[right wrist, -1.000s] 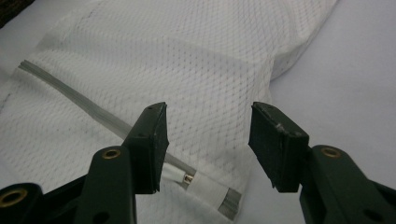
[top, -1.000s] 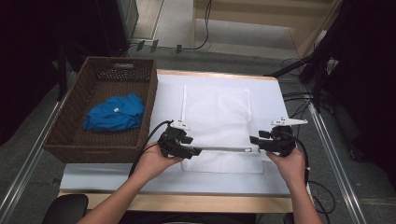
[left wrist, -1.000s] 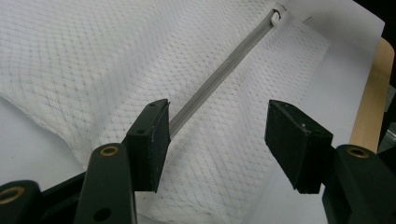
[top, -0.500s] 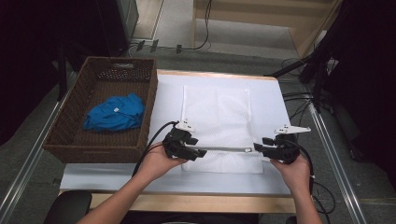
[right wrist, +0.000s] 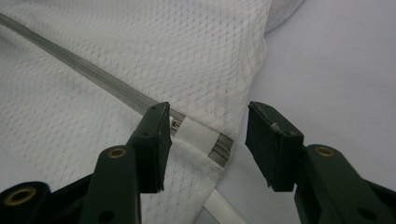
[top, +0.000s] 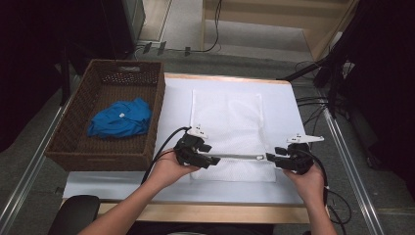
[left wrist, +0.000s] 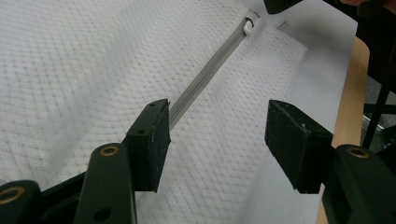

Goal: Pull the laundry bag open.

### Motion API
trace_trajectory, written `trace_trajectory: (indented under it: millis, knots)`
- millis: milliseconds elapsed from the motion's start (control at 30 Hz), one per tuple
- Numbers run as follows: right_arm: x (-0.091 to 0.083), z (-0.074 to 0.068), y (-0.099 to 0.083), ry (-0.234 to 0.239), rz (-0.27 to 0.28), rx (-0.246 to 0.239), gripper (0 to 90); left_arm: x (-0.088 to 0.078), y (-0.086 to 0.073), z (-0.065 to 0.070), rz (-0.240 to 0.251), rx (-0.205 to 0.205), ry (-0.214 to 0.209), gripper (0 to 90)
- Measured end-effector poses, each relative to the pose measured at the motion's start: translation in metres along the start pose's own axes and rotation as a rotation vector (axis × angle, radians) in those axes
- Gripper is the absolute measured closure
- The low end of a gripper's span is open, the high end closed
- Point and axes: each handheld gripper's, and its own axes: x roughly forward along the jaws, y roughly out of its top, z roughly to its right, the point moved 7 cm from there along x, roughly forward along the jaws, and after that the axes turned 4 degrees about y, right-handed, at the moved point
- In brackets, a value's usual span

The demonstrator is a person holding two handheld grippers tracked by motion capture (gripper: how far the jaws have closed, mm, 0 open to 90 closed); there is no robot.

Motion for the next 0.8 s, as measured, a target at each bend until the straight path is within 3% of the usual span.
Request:
trace_trajectory:
  millis: [567, 800]
  knots:
    - [0.024, 0.005, -0.010, -0.004, -0.074, -0.034, 50.4, 0.005, 0.000, -0.001, -0.004, 0.007, -0.003, 41.0]
    - [0.026, 0.003, -0.011, -0.038, -0.064, -0.054, 55.7, 0.008, 0.000, 0.002, -0.003, 0.004, -0.004, 41.0]
